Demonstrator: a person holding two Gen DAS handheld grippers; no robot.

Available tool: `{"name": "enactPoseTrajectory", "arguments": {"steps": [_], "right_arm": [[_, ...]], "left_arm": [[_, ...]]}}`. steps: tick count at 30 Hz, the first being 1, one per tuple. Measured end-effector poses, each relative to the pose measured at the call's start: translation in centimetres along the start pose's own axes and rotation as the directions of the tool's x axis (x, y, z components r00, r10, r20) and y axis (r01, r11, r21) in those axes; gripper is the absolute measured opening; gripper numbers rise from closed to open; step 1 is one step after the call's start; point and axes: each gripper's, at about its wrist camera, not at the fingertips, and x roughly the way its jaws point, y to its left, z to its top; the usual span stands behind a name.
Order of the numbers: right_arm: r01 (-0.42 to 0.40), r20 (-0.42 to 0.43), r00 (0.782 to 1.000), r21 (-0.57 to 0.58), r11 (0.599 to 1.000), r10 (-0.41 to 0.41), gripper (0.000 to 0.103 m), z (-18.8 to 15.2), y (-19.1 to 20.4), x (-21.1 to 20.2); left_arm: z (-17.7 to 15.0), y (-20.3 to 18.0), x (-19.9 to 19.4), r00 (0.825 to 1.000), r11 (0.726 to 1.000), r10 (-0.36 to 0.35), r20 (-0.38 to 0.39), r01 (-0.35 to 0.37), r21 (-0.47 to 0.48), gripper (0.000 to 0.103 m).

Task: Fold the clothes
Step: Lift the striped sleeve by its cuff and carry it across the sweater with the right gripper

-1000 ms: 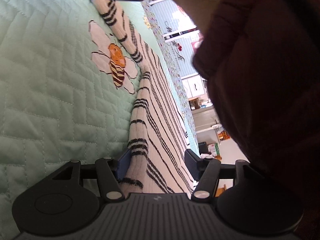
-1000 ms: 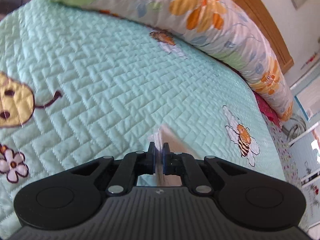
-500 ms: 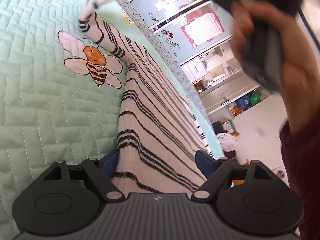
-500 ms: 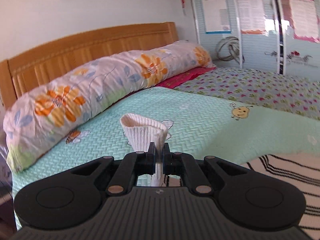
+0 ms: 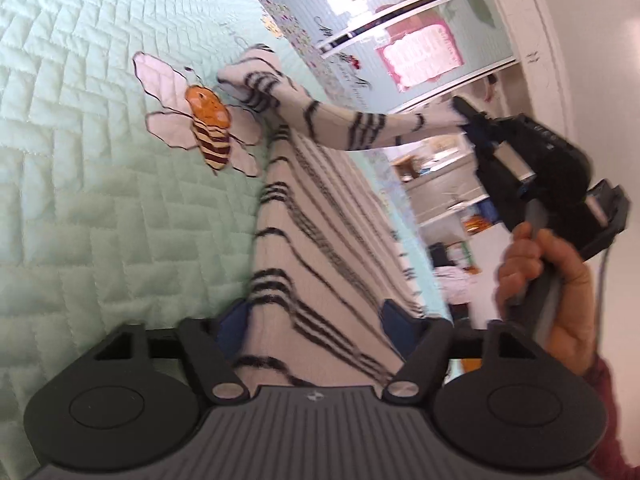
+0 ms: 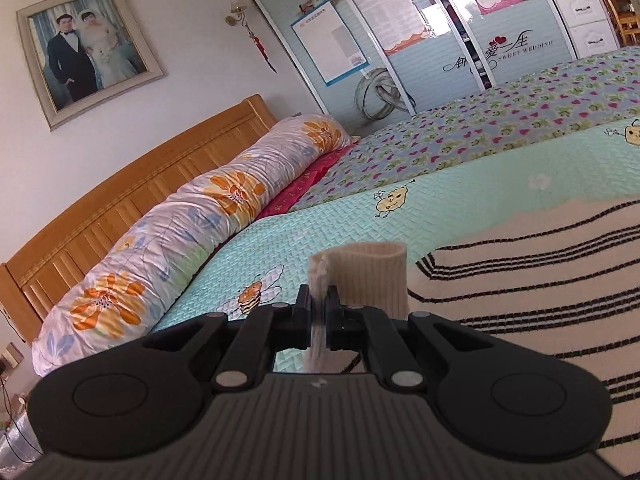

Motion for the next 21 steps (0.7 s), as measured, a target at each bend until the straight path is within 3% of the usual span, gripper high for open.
{"name": "enactPoseTrajectory", "arguments": {"steps": [1, 4, 12, 18, 21], "right_arm": [[-0.011, 0.003, 1.000, 0.009, 1.000, 0.011, 0.005, -0.1, -0.2, 0.0], [-0.034, 0.006, 0.999, 0.027, 0.999, 0.034, 0.005, -0.2, -0.5, 0.2], [0.063, 0.109, 0.993, -0.107, 0.992, -0.052, 0.005, 0.1, 0.0, -1.7], [0.187, 0.201, 0.966, -0.127, 0.974, -0.159, 0.005, -0.9, -1.2, -4.9], [0.252, 0.038, 0.967, 0.010, 0.968, -0.253, 0.006, -4.9, -5.9, -4.7]], "left_arm": [[-0.1, 0.0, -0.1, 1.000, 1.000, 0.013, 0.001, -0.013, -0.001, 0.041], [-0.3, 0.4, -0.4, 0.999, 0.999, 0.037, 0.002, -0.037, -0.026, 0.022], [-0.7, 0.7, -0.9, 0.999, 0.998, 0.045, 0.008, -0.045, -0.031, 0.022], [-0.6, 1.1, -0.8, 0.999, 0.999, 0.037, 0.005, -0.037, -0.033, 0.022], [-0.6, 1.3, -0.8, 0.999, 0.999, 0.037, 0.005, -0.037, -0.027, 0.022]]}}
